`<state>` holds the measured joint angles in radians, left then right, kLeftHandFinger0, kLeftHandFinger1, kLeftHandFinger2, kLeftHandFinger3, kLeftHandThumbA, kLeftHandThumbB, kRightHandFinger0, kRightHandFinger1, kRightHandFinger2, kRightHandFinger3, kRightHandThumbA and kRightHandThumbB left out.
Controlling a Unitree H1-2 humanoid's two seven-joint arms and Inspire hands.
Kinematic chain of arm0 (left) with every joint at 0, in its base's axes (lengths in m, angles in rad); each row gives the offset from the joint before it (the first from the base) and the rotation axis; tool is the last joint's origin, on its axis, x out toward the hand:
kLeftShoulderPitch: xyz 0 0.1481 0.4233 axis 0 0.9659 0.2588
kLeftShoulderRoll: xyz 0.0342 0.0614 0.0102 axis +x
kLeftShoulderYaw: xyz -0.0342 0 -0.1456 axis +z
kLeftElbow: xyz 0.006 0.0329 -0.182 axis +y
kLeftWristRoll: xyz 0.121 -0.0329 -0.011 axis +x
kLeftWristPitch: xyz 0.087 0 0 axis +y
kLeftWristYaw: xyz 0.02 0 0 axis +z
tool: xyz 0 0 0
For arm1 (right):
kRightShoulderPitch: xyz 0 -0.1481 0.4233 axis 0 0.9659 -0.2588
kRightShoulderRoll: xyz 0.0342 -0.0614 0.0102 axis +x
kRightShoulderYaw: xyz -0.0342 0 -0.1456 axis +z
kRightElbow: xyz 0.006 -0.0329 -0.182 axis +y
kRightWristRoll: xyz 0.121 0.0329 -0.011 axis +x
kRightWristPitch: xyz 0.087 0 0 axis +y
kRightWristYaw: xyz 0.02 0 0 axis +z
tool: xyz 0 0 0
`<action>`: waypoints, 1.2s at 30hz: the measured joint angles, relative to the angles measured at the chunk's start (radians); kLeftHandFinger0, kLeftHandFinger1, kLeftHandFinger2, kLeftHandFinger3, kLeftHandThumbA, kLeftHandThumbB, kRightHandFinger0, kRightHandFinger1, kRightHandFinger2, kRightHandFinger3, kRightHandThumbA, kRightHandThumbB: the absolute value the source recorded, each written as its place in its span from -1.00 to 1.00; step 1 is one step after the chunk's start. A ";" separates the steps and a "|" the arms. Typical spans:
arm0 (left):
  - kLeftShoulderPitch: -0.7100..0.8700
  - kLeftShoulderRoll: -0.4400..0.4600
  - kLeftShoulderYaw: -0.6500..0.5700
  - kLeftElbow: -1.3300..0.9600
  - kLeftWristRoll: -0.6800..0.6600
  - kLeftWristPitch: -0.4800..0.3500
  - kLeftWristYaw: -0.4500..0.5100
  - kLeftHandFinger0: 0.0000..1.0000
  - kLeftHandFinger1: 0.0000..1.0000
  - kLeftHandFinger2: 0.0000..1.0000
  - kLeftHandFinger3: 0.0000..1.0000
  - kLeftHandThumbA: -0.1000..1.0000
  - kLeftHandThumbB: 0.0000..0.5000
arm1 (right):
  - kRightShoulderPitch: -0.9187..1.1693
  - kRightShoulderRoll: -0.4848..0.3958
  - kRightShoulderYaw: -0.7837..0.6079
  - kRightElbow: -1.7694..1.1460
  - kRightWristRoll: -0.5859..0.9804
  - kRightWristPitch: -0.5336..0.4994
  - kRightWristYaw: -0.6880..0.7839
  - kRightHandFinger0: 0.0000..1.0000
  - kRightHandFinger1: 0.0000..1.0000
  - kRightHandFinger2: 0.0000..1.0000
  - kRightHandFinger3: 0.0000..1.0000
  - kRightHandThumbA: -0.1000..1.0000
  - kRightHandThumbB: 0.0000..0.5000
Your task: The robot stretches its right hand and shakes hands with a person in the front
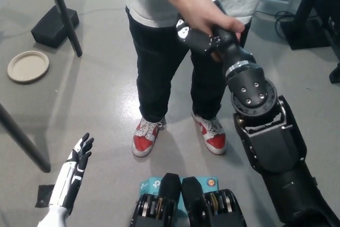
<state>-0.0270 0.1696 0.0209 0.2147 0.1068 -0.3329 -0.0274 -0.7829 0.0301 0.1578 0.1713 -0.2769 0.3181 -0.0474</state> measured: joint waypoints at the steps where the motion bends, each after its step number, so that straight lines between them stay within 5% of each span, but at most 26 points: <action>1: 0.003 0.000 0.000 -0.002 0.000 0.000 0.000 1.00 1.00 1.00 1.00 1.00 -0.56 | 0.006 0.000 0.000 -0.029 -0.004 -0.002 -0.002 1.00 1.00 1.00 1.00 -0.76 -0.04; 7: 0.008 0.000 -0.001 -0.015 0.002 0.002 0.000 1.00 1.00 1.00 1.00 1.00 -0.52 | 0.072 0.000 0.021 -0.272 -0.016 0.028 0.013 1.00 1.00 1.00 1.00 -0.48 0.05; 17: 0.010 0.001 0.000 -0.028 0.003 0.006 0.000 1.00 1.00 1.00 1.00 1.00 -0.52 | 0.141 0.025 0.039 -0.590 -0.027 0.108 0.092 1.00 1.00 1.00 1.00 -0.54 0.07; 20: 0.010 0.002 0.000 -0.034 0.003 0.007 0.000 1.00 1.00 1.00 1.00 1.00 -0.55 | 0.117 0.015 0.049 -0.480 -0.030 0.114 0.099 1.00 1.00 1.00 1.00 -0.35 0.15; 24: 0.011 0.001 0.000 -0.034 0.002 0.010 -0.001 1.00 1.00 1.00 1.00 1.00 -0.56 | 0.094 -0.002 0.054 -0.285 -0.029 0.120 0.102 1.00 1.00 1.00 1.00 0.03 0.55; 28: 0.012 0.001 0.000 -0.034 0.002 0.012 -0.001 1.00 1.00 1.00 1.00 1.00 -0.59 | 0.061 -0.013 0.055 -0.073 -0.027 0.122 0.111 0.54 0.93 1.00 1.00 0.16 0.83; 29: 0.012 0.001 0.000 -0.034 0.002 0.013 -0.001 1.00 1.00 1.00 1.00 1.00 -0.58 | 0.049 -0.015 0.056 -0.030 -0.026 0.122 0.114 0.80 1.00 1.00 1.00 0.19 0.88; 31: 0.011 0.001 -0.001 -0.034 0.002 0.014 -0.001 1.00 1.00 1.00 1.00 1.00 -0.58 | 0.013 -0.021 0.061 0.096 -0.024 0.121 0.119 1.00 1.00 1.00 1.00 0.20 0.89; 36: 0.011 0.001 -0.001 -0.034 0.002 0.019 -0.001 1.00 1.00 1.00 1.00 1.00 -0.52 | -0.083 -0.032 0.068 0.345 -0.022 0.101 0.124 1.00 1.00 1.00 1.00 0.26 0.95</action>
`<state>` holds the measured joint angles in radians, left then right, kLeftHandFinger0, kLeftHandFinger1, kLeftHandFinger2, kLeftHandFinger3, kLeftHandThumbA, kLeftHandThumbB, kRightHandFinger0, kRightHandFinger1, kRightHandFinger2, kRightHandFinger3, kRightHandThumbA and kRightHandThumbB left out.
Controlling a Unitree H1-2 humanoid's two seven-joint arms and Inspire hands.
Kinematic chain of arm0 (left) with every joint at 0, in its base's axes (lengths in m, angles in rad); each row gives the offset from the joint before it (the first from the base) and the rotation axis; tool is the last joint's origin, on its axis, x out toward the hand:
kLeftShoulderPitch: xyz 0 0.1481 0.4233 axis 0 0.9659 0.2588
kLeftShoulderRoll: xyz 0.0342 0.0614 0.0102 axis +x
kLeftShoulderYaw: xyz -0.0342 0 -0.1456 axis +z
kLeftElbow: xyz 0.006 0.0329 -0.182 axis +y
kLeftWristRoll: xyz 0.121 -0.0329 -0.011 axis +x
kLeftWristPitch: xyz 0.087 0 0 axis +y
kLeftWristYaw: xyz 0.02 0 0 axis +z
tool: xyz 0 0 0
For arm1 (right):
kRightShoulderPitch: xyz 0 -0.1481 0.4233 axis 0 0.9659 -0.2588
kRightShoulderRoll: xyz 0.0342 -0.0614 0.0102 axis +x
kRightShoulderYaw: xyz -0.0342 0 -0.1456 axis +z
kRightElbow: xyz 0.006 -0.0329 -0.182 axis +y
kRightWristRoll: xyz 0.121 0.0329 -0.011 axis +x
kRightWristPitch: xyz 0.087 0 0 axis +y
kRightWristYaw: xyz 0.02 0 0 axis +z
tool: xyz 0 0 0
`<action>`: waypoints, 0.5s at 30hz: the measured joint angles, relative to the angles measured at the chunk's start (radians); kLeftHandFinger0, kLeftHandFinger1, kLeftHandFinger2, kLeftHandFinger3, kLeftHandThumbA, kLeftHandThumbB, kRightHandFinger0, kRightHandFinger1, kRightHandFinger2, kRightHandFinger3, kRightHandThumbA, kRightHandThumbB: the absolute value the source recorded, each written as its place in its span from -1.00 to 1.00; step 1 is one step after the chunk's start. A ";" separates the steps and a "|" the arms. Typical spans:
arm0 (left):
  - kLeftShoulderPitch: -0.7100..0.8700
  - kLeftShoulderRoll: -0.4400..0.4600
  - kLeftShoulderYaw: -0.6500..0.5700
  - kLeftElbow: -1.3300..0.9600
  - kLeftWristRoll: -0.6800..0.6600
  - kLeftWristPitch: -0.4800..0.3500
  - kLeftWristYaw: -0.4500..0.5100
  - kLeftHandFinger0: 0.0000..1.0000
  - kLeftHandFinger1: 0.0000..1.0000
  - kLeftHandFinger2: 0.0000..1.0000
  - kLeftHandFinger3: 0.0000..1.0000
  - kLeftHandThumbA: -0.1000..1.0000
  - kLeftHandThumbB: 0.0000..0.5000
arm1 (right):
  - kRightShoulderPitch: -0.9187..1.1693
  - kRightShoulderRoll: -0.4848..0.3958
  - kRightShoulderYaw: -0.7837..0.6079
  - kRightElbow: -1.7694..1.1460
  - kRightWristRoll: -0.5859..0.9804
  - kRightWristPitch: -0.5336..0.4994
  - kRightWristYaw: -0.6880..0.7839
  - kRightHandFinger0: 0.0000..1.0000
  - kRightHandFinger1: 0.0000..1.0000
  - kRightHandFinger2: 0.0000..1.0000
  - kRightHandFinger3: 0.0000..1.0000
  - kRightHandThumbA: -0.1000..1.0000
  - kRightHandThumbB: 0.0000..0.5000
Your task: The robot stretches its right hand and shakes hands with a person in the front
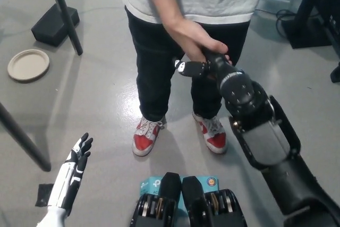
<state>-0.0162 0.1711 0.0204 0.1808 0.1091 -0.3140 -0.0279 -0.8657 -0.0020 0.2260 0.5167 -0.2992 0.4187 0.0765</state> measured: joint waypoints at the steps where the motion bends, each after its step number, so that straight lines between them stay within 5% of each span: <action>1: 0.000 0.000 0.000 0.000 0.000 0.001 0.000 1.00 1.00 1.00 1.00 1.00 -0.51 | -0.023 0.000 0.004 0.053 0.000 -0.008 0.002 1.00 1.00 1.00 1.00 0.30 0.93; 9: -0.011 0.005 0.001 -0.016 0.000 0.015 0.000 1.00 1.00 1.00 1.00 1.00 -0.57 | -0.013 -0.015 0.020 -0.101 0.003 -0.002 0.041 1.00 1.00 1.00 1.00 0.34 0.75; 13: -0.012 0.005 0.000 -0.014 0.000 0.021 0.000 1.00 1.00 1.00 1.00 1.00 -0.45 | 0.038 -0.015 0.019 -0.280 0.004 -0.001 0.057 1.00 1.00 1.00 1.00 0.49 0.94; 15: -0.012 0.005 0.000 -0.013 0.000 0.025 0.000 1.00 1.00 1.00 1.00 1.00 -0.43 | 0.060 -0.012 0.018 -0.372 0.003 -0.001 0.067 1.00 1.00 1.00 1.00 0.49 0.84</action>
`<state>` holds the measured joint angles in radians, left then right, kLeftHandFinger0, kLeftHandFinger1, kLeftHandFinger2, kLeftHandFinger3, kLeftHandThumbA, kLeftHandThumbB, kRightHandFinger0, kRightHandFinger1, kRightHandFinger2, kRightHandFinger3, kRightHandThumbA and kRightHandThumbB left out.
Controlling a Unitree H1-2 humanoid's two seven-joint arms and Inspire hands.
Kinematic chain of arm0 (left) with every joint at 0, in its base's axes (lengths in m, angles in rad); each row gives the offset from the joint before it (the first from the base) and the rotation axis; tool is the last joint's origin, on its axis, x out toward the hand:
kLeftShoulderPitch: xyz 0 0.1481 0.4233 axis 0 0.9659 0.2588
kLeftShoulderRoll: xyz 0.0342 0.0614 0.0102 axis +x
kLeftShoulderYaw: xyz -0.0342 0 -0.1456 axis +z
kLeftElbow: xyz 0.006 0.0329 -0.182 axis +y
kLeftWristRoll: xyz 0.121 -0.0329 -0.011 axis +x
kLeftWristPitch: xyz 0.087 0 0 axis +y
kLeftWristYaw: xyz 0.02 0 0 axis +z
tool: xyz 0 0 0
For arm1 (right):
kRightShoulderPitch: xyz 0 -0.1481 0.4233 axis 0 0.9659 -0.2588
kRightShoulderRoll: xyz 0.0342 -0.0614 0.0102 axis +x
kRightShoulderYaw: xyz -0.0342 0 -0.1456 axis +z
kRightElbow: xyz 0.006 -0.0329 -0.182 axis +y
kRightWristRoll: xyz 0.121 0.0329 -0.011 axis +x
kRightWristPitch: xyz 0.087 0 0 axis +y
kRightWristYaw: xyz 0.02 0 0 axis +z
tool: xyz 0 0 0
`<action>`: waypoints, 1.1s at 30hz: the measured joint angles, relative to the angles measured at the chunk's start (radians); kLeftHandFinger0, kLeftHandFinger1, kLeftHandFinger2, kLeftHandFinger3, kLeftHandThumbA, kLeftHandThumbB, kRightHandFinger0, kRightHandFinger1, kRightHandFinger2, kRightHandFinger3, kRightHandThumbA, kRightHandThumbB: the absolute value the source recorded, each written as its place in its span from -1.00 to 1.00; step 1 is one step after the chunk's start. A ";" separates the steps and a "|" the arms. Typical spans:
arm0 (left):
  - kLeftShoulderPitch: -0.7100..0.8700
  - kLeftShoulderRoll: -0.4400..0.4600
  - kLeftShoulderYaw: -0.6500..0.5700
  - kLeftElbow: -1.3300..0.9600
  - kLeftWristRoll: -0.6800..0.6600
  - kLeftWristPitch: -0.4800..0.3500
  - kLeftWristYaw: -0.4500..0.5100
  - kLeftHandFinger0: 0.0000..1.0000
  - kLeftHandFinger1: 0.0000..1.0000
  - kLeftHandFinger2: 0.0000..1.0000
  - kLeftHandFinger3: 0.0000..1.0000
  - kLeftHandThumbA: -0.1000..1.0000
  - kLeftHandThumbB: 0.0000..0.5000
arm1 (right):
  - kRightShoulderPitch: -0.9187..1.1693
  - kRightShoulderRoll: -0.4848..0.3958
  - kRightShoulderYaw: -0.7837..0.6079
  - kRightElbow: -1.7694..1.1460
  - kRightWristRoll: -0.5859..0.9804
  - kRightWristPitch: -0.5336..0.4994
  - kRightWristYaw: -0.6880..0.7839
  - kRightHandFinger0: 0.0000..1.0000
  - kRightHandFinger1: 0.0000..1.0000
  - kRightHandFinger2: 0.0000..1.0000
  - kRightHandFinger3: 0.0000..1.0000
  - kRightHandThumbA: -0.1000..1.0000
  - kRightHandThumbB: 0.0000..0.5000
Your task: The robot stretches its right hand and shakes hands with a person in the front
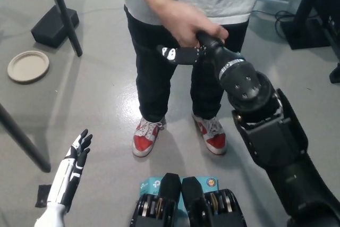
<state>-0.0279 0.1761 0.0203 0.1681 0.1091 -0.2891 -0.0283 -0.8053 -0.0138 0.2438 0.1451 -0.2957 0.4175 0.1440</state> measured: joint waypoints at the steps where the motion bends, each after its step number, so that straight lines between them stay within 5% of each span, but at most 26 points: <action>1: 0.000 0.000 0.000 0.001 0.000 0.001 0.000 1.00 1.00 1.00 1.00 1.00 -0.45 | 0.008 0.002 -0.001 -0.035 0.000 0.000 0.006 1.00 1.00 1.00 1.00 0.50 0.79; 4: 0.000 0.000 0.000 0.002 0.000 0.004 0.000 1.00 1.00 1.00 1.00 1.00 -0.49 | 0.033 0.007 -0.002 -0.146 -0.001 0.000 0.021 1.00 1.00 1.00 1.00 0.53 0.71; 8: 0.000 0.000 0.000 0.004 0.000 0.005 0.000 1.00 1.00 1.00 1.00 1.00 -0.44 | 0.066 0.012 -0.005 -0.312 -0.001 0.005 0.043 1.00 1.00 1.00 1.00 0.29 0.60; 17: -0.011 0.001 0.000 0.002 0.000 0.008 0.000 1.00 1.00 1.00 1.00 1.00 -0.48 | 0.085 0.040 -0.082 -0.562 -0.069 0.041 0.168 1.00 1.00 1.00 1.00 0.37 0.63; 31: -0.031 0.007 -0.002 -0.009 0.000 0.010 -0.002 1.00 1.00 1.00 1.00 1.00 -0.50 | -0.065 0.025 -0.127 0.102 -0.129 0.046 0.219 1.00 1.00 1.00 1.00 0.41 0.59; 33: -0.031 0.007 -0.002 -0.009 0.000 0.012 -0.002 1.00 1.00 1.00 1.00 1.00 -0.51 | -0.086 0.020 -0.122 0.214 -0.129 0.043 0.214 1.00 1.00 1.00 1.00 0.39 0.88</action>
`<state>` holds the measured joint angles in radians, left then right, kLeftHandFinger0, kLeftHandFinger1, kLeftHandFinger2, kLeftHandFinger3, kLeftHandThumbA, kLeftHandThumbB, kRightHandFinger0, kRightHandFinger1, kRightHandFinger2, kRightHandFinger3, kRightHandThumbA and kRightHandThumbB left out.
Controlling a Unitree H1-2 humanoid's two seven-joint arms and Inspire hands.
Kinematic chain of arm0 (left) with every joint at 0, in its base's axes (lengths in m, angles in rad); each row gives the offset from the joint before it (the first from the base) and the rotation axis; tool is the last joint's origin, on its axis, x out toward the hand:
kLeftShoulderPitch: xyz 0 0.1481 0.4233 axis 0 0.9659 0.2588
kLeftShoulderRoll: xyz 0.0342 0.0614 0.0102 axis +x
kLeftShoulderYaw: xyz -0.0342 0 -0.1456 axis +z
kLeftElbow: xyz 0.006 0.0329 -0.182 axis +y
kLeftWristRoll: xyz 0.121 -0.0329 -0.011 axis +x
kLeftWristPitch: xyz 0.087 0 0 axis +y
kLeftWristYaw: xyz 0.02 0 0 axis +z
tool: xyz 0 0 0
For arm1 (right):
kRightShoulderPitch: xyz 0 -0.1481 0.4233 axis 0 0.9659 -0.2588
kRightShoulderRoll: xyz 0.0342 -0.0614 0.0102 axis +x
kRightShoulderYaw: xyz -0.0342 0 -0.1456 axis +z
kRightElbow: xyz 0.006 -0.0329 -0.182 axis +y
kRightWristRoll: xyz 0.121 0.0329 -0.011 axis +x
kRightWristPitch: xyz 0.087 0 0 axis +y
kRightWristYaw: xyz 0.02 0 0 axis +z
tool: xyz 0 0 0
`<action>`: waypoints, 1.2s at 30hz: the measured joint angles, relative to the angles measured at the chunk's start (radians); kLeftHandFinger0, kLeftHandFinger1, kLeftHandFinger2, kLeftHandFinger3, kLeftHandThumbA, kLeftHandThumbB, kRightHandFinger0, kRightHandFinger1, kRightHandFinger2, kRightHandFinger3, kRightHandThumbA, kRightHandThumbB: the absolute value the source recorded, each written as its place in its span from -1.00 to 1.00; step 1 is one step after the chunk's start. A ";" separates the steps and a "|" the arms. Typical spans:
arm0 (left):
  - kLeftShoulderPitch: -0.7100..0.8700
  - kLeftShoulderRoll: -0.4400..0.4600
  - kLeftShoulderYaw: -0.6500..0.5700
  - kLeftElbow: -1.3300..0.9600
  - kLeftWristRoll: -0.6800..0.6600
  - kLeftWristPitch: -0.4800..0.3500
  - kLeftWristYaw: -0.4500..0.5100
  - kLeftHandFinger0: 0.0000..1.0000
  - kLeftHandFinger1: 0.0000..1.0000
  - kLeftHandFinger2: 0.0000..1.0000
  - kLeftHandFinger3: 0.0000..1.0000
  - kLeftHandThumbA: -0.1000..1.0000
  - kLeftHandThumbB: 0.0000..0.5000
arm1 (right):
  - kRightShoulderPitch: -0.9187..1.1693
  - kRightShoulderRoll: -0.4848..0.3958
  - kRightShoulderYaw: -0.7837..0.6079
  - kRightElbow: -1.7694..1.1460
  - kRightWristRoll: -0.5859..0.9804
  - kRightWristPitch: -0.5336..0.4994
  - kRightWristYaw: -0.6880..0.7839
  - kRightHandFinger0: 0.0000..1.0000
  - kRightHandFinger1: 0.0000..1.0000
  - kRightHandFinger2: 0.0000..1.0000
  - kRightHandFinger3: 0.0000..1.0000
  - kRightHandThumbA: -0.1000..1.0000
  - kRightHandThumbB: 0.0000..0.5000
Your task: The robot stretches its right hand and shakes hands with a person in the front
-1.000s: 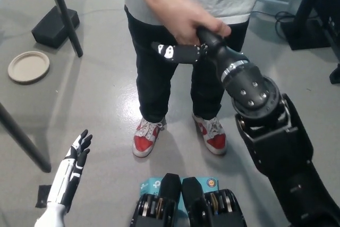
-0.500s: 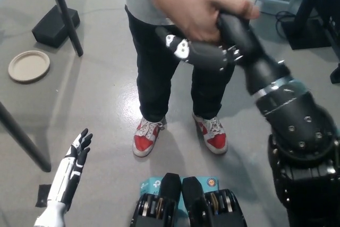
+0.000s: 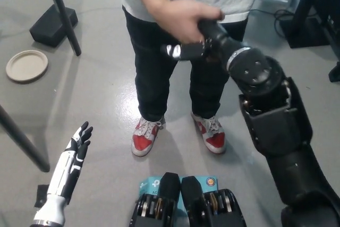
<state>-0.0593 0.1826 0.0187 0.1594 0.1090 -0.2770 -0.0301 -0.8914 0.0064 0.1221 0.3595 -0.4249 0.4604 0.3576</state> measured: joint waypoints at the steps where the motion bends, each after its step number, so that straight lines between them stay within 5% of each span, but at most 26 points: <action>1: 0.000 0.000 0.000 0.000 0.000 0.001 0.000 1.00 1.00 1.00 1.00 1.00 -0.50 | -0.009 -0.002 0.001 0.051 0.000 -0.002 -0.003 1.00 1.00 1.00 1.00 0.38 0.90; 4: -0.003 0.000 0.000 0.000 0.000 0.006 -0.001 1.00 1.00 1.00 1.00 1.00 -0.49 | -0.056 -0.004 0.007 0.222 0.001 -0.020 -0.024 1.00 1.00 1.00 1.00 0.44 0.98; 8: -0.019 0.006 -0.001 -0.015 0.001 0.014 -0.002 1.00 1.00 1.00 1.00 1.00 -0.49 | -0.126 -0.011 0.043 0.380 -0.002 -0.065 -0.068 1.00 1.00 1.00 1.00 0.78 1.00; 11: -0.032 0.011 -0.001 -0.023 0.001 0.016 -0.002 1.00 1.00 1.00 1.00 1.00 -0.51 | -0.127 -0.021 0.074 0.370 -0.007 -0.089 -0.085 1.00 1.00 1.00 1.00 0.81 1.00; 26: -0.031 0.013 -0.002 -0.011 -0.001 0.024 -0.002 1.00 1.00 1.00 1.00 1.00 -0.51 | 0.149 -0.077 0.087 -0.193 0.007 -0.076 -0.069 1.00 1.00 1.00 1.00 0.98 1.00; 36: -0.025 0.006 -0.004 0.001 -0.001 0.025 -0.002 1.00 1.00 1.00 1.00 1.00 -0.51 | 0.415 -0.111 0.024 -0.527 0.027 -0.061 -0.069 1.00 1.00 1.00 1.00 1.00 0.51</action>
<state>-0.0846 0.1886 0.0149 0.1603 0.1081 -0.2519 -0.0319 -0.4762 -0.1046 0.1461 -0.1673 -0.3980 0.3992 0.2885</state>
